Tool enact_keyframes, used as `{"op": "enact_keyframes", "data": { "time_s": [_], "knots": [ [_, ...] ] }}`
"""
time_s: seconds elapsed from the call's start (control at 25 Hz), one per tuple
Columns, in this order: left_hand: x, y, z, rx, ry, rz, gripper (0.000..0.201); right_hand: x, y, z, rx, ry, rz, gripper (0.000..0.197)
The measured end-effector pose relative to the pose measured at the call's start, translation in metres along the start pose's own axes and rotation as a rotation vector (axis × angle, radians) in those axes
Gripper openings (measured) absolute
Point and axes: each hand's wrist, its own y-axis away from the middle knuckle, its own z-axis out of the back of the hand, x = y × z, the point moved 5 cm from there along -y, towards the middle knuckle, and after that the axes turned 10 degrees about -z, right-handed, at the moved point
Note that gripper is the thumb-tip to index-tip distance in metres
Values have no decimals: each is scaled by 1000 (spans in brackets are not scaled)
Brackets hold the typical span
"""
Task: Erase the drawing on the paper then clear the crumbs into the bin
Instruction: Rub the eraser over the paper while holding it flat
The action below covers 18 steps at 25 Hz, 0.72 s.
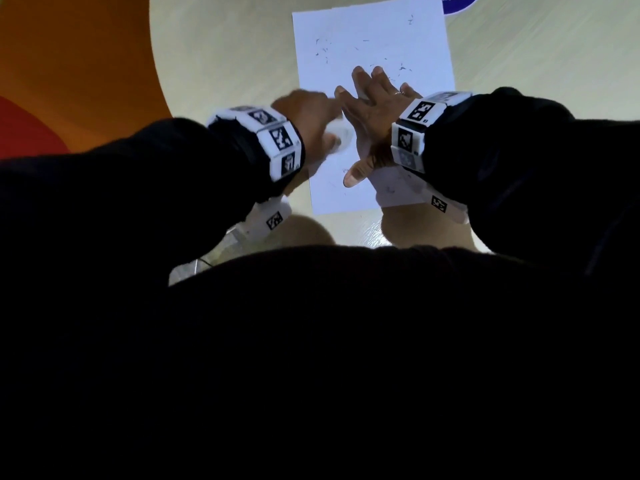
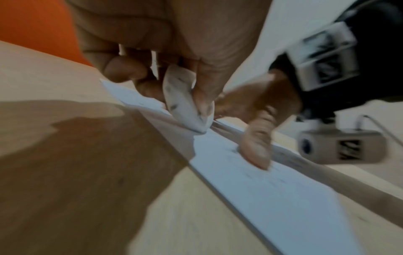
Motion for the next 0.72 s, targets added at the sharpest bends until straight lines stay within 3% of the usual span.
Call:
{"op": "enact_keyframes", "data": {
  "time_s": [0.08,0.2,0.36,0.52,0.72],
  "knots": [
    [6,0,1,-61,-3,26,25,1,2,-1,-13,-20,-3,144],
    [3,15,-16,33,79,27,20,1,1,0,-15,-3,-6,153],
    [5,16,-15,-6,128,22,23,3,10,6,3,43,-37,139],
    [6,12,-11,-23,128,5,30,8,34,-7,-40,-38,-10,101],
    [-2,7,0,-7,117,-42,22,-1,32,-8,-26,-58,-49,102]
  ]
}}
